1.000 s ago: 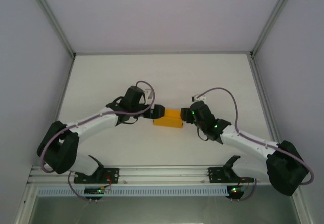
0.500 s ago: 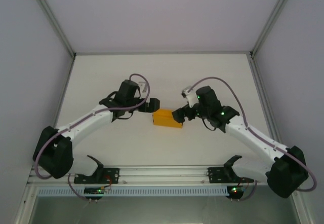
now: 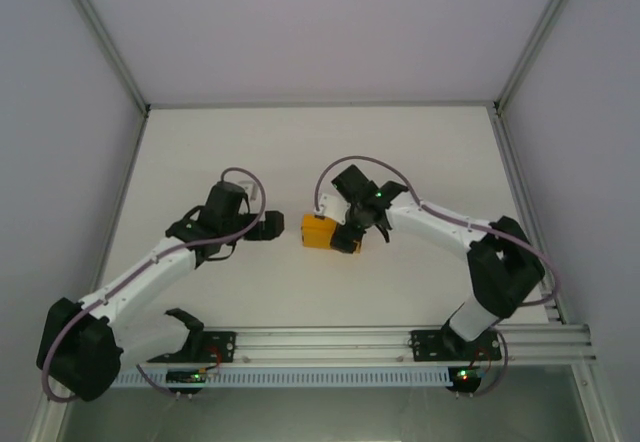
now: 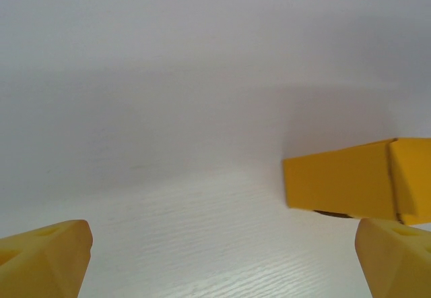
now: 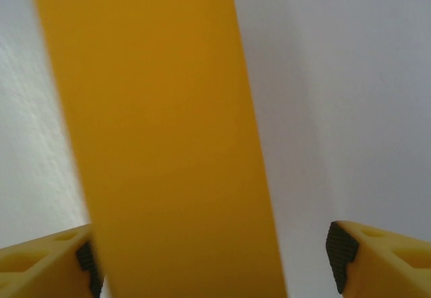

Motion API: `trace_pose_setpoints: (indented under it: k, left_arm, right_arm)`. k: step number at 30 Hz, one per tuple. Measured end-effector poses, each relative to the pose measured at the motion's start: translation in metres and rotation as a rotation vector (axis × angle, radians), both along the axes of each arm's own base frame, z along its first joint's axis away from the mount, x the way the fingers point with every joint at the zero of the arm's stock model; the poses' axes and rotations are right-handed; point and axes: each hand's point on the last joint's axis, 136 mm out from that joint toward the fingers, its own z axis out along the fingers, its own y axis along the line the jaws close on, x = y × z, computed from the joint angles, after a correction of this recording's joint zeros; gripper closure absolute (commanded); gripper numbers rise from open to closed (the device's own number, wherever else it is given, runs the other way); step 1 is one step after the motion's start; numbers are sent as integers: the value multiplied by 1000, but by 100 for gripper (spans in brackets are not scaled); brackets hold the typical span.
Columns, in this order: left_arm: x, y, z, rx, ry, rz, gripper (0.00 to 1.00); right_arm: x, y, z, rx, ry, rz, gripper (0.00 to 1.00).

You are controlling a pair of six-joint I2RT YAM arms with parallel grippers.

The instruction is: Assemble paper box

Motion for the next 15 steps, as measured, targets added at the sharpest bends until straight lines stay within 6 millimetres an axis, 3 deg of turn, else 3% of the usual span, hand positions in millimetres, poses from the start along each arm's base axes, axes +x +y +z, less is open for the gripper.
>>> trace_pose_setpoints:
  k: [5, 10, 15]
  left_arm:
    - [-5, 12, -5, 31, 1, 31, 0]
    - [-8, 21, -4, 51, -13, 57, 1]
    - [-11, 28, -3, 50, -33, 84, 1]
  right_arm:
    - [12, 2, -4, -91, -83, 31, 51]
    - [25, 7, -3, -186, -222, 29, 52]
    - [51, 6, -7, -323, -385, -14, 50]
